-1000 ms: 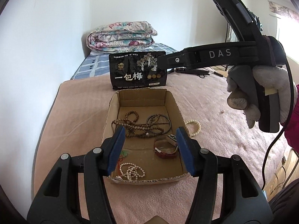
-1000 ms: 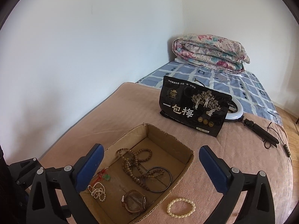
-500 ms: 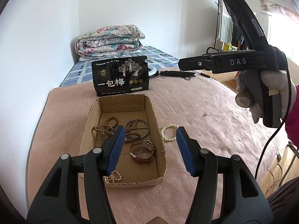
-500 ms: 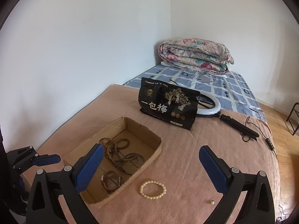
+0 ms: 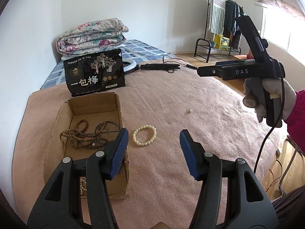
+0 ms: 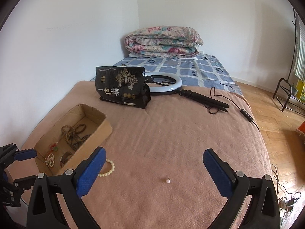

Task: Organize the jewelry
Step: 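Move the left tool to the cream bead bracelet while the right tool approaches the pearl earring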

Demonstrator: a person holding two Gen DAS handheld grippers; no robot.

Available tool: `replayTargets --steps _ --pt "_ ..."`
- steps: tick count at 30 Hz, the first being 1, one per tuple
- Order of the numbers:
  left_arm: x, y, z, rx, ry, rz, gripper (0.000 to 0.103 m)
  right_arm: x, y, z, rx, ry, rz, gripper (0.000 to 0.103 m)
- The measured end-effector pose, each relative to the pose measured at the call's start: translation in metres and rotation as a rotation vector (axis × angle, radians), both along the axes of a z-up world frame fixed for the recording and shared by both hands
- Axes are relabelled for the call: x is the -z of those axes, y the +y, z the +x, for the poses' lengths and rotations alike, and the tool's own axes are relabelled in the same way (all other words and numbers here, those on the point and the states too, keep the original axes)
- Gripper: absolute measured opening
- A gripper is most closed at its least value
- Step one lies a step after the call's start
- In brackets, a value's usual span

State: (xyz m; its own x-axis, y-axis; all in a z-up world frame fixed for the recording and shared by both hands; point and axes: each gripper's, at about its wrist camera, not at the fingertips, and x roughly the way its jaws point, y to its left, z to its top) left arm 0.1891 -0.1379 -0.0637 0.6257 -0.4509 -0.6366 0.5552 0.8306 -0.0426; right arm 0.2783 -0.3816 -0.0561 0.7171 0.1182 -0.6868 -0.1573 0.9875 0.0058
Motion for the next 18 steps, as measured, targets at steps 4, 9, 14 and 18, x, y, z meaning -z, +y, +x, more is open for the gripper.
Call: replayTargets --steps 4,9,14,18 --pt "0.011 -0.018 0.003 0.012 0.022 0.011 0.058 0.014 -0.021 -0.001 0.021 0.027 -0.001 0.103" --pt "0.025 -0.048 0.010 0.026 0.059 0.024 0.051 0.032 -0.038 -0.002 0.026 0.053 -0.010 0.101" --pt "0.043 -0.075 0.023 0.014 0.106 0.056 0.042 0.050 -0.049 0.001 0.021 0.084 -0.002 0.092" --pt "0.060 -0.088 0.041 -0.030 0.150 0.075 0.035 0.066 -0.056 0.003 -0.006 0.112 0.018 0.082"
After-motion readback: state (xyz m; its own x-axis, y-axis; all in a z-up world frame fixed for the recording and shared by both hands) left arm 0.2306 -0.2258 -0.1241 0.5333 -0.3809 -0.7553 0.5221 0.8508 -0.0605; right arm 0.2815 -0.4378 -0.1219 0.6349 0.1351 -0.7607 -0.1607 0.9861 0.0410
